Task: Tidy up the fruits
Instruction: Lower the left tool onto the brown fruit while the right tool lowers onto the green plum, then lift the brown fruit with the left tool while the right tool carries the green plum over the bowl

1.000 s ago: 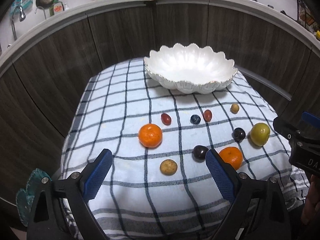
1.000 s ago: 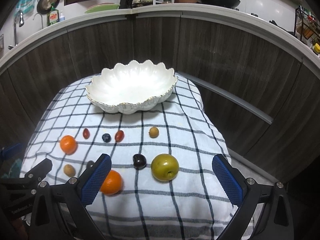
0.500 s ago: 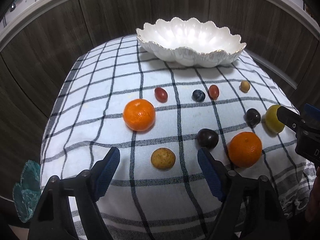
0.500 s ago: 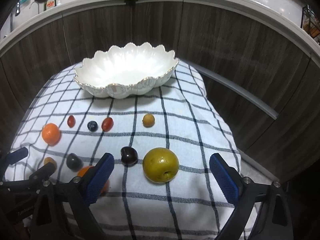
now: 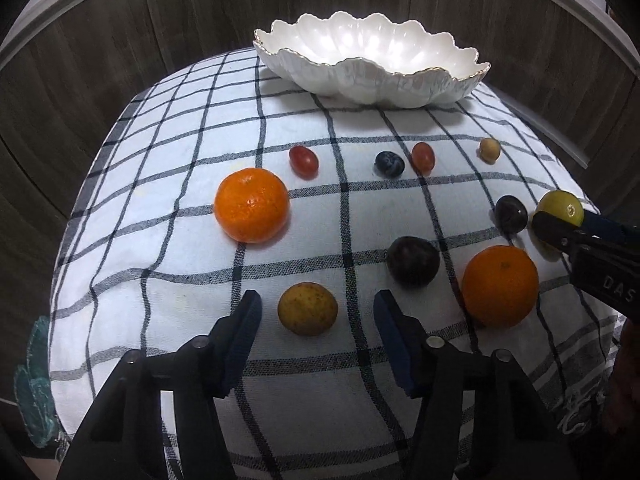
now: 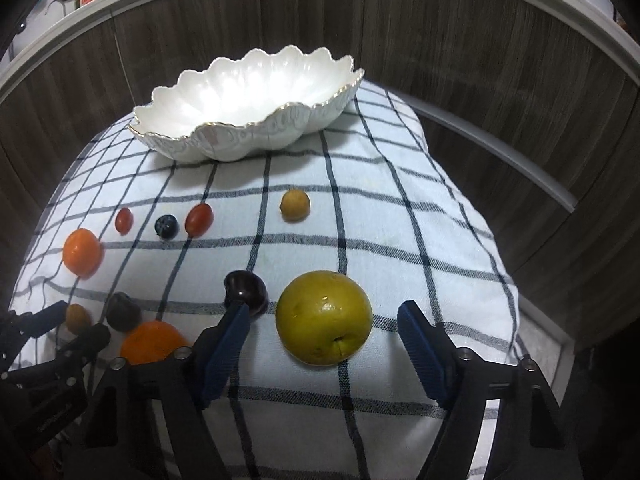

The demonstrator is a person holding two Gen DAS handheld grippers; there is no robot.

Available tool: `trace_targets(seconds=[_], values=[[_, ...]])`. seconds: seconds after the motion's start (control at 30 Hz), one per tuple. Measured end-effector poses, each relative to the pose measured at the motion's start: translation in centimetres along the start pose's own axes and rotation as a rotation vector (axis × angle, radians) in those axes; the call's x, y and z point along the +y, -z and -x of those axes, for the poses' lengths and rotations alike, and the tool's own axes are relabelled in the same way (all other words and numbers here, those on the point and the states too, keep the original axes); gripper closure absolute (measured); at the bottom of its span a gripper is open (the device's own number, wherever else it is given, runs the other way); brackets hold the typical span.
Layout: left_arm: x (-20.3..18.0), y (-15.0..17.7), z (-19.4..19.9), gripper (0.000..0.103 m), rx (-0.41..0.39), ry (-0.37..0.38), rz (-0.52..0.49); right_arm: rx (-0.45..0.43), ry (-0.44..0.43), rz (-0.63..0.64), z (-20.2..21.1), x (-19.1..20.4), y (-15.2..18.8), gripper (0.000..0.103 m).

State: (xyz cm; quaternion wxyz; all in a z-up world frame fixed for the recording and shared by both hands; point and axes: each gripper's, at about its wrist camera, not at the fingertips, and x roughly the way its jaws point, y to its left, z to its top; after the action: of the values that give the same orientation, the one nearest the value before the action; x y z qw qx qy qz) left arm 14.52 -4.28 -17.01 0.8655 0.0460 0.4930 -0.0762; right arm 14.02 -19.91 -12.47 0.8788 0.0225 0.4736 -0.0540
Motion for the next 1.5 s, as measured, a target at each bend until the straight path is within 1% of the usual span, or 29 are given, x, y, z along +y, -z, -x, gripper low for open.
trace_targets(seconds=[0.1,0.13,0.17,0.2,0.23,0.27,0.57,1.0,1.23,1.5], values=[[-0.2,0.0,0.0,0.054,-0.007,0.013,-0.005,0.014,-0.01,-0.01,-0.5,-0.2,0.0,0.034],[-0.2,0.0,0.0,0.057,-0.009,0.017,-0.007,0.019,-0.014,-0.012,-0.7,-0.2,0.1,0.037],[-0.2,-0.1,0.1,0.06,-0.011,0.017,-0.008,0.023,-0.017,-0.014,-0.9,-0.2,0.1,0.039],[-0.2,-0.1,0.1,0.063,-0.015,0.012,-0.009,0.028,-0.022,-0.018,-1.0,-0.3,0.1,0.043],[-0.1,-0.1,0.2,0.07,-0.019,0.004,-0.008,0.034,-0.029,-0.023,-1.1,-0.4,0.2,0.049],[0.0,-0.2,0.2,0.075,-0.025,-0.007,-0.008,0.037,-0.033,-0.024,-1.2,-0.4,0.2,0.052],[-0.2,-0.3,0.9,0.075,-0.061,-0.017,-0.029,0.033,-0.039,-0.027,-0.9,-0.4,0.2,0.053],[-0.6,-1.1,2.8,0.075,-0.091,-0.02,-0.052,-0.035,-0.05,-0.024,1.7,-0.4,-0.8,0.053],[-0.8,-2.6,4.6,0.075,-0.129,-0.026,-0.065,-0.061,-0.07,-0.033,2.9,-0.5,-1.9,0.053],[-0.7,-4.8,5.5,0.075,-0.158,-0.014,-0.06,-0.093,-0.069,-0.026,3.6,-0.5,-3.7,0.053]])
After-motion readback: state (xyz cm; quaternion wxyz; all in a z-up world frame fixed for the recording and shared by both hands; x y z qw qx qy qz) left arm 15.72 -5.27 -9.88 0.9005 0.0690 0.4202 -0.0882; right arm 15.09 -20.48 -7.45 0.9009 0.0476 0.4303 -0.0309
